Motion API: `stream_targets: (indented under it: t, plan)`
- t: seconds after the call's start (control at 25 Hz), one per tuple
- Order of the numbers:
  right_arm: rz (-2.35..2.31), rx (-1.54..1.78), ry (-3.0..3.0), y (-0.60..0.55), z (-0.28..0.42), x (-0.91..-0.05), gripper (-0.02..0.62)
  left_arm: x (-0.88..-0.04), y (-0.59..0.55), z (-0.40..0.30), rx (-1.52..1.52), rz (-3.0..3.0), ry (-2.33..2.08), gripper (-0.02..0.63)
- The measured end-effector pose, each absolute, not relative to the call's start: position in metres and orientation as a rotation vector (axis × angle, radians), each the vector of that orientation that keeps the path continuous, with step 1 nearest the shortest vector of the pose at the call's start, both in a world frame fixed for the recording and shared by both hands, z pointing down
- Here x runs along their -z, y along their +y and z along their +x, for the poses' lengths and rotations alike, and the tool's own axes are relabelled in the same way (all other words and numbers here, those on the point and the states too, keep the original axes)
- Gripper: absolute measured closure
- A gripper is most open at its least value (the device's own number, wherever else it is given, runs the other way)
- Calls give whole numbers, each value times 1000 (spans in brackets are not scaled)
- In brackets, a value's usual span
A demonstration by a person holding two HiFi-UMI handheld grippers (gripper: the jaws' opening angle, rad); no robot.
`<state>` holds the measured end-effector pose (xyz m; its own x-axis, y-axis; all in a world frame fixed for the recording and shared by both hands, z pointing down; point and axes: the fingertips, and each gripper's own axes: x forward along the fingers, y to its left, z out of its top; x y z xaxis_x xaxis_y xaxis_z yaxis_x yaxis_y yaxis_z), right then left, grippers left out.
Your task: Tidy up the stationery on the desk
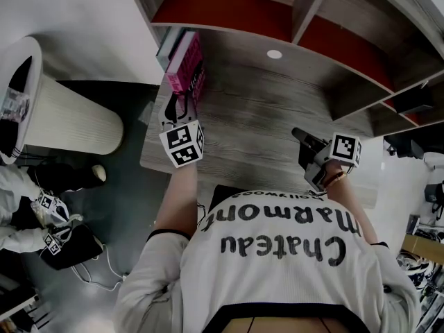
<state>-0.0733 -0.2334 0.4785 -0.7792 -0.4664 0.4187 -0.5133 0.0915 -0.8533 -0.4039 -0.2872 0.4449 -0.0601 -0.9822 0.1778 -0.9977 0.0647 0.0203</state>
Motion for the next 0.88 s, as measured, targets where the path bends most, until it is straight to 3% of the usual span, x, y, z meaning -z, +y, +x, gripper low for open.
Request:
stream_targets:
  t: [0.88]
  plan:
    - [1030, -1834, -2289, -227, -72, -480, 581, -458, -283, -413, -198, 1975, -2200, 460]
